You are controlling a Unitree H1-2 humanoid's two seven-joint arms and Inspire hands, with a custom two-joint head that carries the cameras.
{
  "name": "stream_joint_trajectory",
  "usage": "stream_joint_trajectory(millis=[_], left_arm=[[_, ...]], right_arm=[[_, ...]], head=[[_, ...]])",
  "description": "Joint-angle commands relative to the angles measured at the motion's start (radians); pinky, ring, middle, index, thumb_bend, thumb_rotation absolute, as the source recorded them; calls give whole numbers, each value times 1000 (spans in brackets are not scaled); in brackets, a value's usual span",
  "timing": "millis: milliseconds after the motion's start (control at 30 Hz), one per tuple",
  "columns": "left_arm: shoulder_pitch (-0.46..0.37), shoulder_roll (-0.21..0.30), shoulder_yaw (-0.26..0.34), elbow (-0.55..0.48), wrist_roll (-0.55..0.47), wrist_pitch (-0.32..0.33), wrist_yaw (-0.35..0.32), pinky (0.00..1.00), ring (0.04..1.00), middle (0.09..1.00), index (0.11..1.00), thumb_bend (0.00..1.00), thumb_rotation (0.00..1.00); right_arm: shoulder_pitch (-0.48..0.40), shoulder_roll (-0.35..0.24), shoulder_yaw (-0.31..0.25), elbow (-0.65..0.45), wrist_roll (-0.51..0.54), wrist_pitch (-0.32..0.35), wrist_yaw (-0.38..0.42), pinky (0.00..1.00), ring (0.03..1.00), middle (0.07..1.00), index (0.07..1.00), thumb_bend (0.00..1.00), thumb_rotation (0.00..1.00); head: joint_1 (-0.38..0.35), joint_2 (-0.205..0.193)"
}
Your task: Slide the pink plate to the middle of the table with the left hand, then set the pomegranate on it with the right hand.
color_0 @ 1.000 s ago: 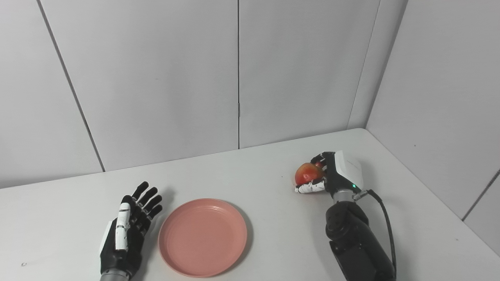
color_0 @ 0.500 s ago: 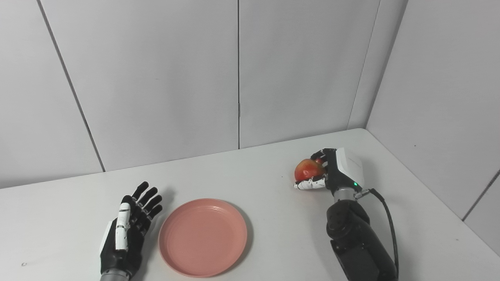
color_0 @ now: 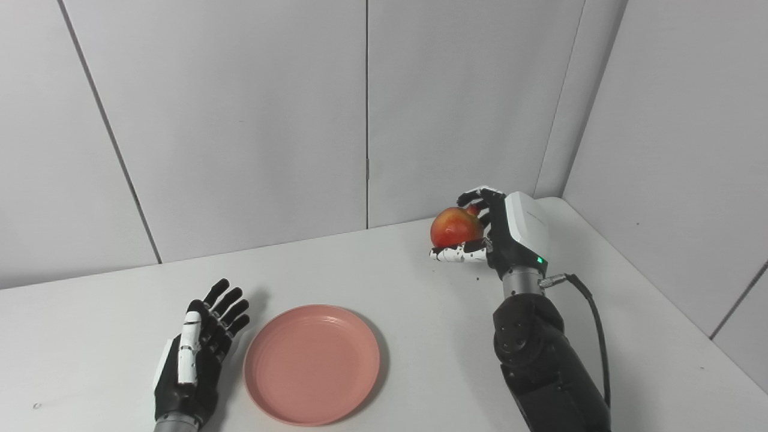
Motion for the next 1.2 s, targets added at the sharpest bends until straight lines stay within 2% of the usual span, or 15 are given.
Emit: stream_joint_trajectory(millis=[0,200,333,633,867,1167], left_arm=[[56,-17,-7,31,13,4,14,863,859,865,846,386,1000],[71,-36,-28,-1,46,7,33,863,857,863,850,389,1000],[76,-47,-39,-8,67,2,44,857,857,864,848,397,1000],[83,-79,-52,-28,102,8,72,861,859,869,853,403,1000],[80,-98,-60,-32,122,10,100,857,855,864,851,411,1000],[76,-128,-68,-37,139,16,133,855,846,858,848,416,1000]], right_arm=[[-29,-2,18,-63,-23,-22,10,360,384,491,546,512,0],[-29,30,94,-124,-50,-45,45,360,390,499,536,514,0],[-34,49,135,-137,-70,-32,71,343,375,494,552,510,0],[-46,96,220,-85,-64,-111,92,333,371,494,558,509,0],[-43,129,261,-66,-69,-130,120,319,366,491,554,509,0],[-23,134,298,-39,-60,-156,140,312,368,495,554,509,0]], head=[[21,2],[80,9],[120,13],[205,31],[259,38],[331,48]])
